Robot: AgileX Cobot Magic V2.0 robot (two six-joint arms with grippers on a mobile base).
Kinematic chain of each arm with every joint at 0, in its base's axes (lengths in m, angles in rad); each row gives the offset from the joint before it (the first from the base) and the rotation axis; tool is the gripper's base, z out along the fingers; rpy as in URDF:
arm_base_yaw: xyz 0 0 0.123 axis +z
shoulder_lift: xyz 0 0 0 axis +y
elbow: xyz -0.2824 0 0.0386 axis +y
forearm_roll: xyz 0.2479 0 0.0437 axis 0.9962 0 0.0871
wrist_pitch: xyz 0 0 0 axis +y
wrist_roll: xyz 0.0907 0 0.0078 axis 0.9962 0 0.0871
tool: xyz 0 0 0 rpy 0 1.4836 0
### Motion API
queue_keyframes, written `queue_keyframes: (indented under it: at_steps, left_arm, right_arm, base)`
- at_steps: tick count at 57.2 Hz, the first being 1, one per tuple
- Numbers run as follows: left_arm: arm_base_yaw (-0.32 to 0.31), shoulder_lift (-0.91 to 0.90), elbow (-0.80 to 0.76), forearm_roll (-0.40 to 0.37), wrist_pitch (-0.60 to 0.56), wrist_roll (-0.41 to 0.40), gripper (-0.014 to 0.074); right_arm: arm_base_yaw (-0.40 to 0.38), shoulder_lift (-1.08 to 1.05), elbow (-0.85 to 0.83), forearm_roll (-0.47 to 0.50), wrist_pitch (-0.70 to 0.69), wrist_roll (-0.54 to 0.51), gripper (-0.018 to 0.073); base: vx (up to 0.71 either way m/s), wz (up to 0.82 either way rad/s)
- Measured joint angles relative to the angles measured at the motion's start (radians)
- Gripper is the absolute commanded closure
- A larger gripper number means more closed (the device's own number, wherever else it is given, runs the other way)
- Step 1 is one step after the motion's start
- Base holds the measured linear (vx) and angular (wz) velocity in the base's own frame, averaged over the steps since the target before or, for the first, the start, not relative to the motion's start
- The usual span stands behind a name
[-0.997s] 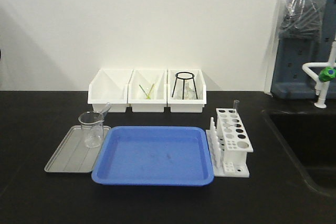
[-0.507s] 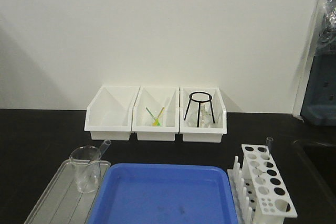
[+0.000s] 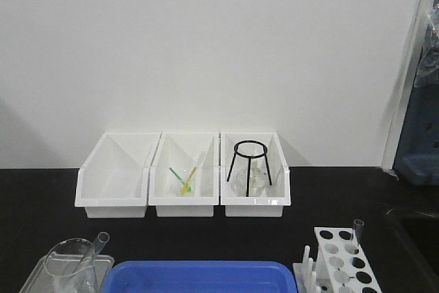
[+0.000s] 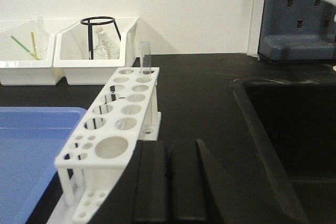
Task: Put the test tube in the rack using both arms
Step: 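Drive the base forward toward the bench with the trays and rack, then lower the left gripper onto the glass test tube in the beaker and close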
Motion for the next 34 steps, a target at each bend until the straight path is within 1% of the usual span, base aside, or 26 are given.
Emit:
queue_keyframes:
  at_steps: [34]
  left_arm:
    - [0.0,0.0,0.0,0.0,0.0,0.0,0.0603]
  right_arm:
    - [0.0,0.0,0.0,0.0,0.0,0.0,0.0567]
  base:
    - [0.02,-0.02]
